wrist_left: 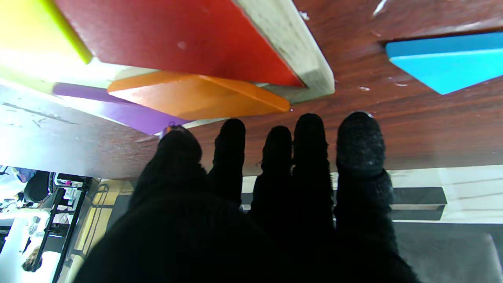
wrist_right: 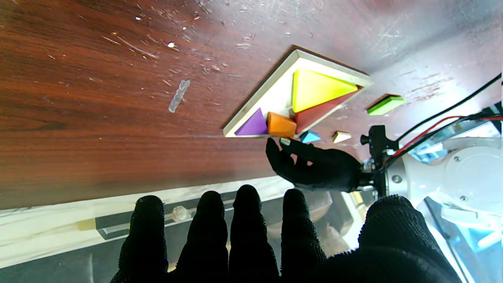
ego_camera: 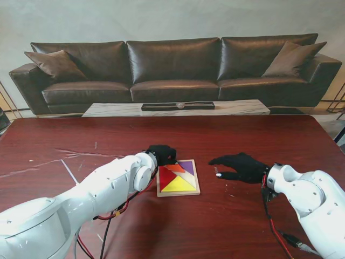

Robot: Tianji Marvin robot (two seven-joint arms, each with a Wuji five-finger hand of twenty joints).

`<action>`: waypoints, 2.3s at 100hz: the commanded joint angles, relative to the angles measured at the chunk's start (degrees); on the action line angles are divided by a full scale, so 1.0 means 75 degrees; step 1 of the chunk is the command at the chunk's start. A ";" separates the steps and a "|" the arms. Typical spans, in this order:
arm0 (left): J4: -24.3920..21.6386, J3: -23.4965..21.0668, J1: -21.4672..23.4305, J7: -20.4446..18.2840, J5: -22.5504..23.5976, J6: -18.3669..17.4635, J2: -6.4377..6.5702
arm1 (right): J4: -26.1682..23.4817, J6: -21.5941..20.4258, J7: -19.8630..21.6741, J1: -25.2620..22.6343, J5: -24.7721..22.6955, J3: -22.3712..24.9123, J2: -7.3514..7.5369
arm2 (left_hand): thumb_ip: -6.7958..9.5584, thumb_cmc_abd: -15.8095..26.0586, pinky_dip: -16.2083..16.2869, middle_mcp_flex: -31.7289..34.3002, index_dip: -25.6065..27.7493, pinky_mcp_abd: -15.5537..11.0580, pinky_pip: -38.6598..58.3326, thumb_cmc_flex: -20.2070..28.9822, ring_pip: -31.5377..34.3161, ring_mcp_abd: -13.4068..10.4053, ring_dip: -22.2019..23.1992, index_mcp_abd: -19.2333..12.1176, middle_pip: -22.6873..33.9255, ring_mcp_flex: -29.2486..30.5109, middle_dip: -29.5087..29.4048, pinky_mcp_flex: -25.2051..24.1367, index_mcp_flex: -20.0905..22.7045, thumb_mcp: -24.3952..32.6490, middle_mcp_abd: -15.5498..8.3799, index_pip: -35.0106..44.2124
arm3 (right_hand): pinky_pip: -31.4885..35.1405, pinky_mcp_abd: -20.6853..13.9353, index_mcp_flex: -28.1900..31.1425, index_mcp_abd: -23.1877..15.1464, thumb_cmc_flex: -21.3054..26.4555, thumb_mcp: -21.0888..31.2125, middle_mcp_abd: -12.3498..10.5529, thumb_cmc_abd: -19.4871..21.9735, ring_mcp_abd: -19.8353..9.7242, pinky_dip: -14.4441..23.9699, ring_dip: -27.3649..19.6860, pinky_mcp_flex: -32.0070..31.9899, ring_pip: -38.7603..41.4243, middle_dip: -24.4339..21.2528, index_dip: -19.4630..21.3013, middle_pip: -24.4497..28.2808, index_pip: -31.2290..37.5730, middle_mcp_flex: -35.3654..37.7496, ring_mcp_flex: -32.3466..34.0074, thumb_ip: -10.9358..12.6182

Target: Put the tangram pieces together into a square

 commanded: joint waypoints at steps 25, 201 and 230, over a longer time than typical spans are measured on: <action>-0.0520 -0.0040 0.0061 -0.0207 0.0091 0.0116 0.0203 | -0.0003 0.0037 0.0006 -0.0024 -0.0028 -0.0039 0.0006 | 0.0283 0.0231 -0.0025 -0.1096 -0.0173 0.0309 -0.0827 -0.0396 -0.0944 0.0213 -0.0423 0.0282 -0.0683 -0.1039 -0.0500 -0.1214 -0.0778 -0.0026 0.0109 -0.1152 | 0.0059 0.0006 -0.0228 -0.0191 0.0157 0.0030 -0.0015 -0.0027 -0.0009 -0.0073 0.0026 -0.0060 0.0003 0.0058 -0.0059 0.0160 0.0062 -0.0101 -0.0051 0.0186; -0.1271 0.0147 0.0349 0.0160 0.0883 0.0565 0.0431 | 0.0059 0.0096 -0.0076 0.0004 0.0007 -0.0166 -0.0016 | 0.0366 -0.0428 -0.1502 -0.3128 -0.0960 0.0728 -0.5017 -0.1055 -0.4108 0.0714 -0.2991 0.1374 -0.3544 -0.3466 -0.1834 -0.4014 -0.2189 0.0019 0.0388 -0.4551 | 0.0041 -0.0045 -0.0245 -0.0159 0.0169 0.0024 -0.0025 0.0011 -0.0047 -0.0090 0.0019 -0.0068 0.0027 0.0054 -0.0061 0.0158 0.0048 -0.0110 -0.0063 0.0188; -0.0785 0.0303 0.0208 0.0138 0.0707 0.0359 0.0193 | 0.0062 0.0095 -0.0075 -0.0018 0.0014 -0.0130 -0.0015 | 0.0386 -0.0749 -0.1505 -0.3074 -0.0925 0.0776 -0.5093 -0.0907 -0.4078 0.0775 -0.2984 0.1383 -0.3579 -0.3354 -0.1673 -0.4041 -0.1929 0.0060 0.0393 -0.4660 | 0.0042 -0.0045 -0.0251 -0.0173 0.0161 0.0022 -0.0039 0.0015 -0.0047 -0.0091 0.0018 -0.0066 0.0026 0.0048 -0.0061 0.0145 0.0044 -0.0119 -0.0062 0.0187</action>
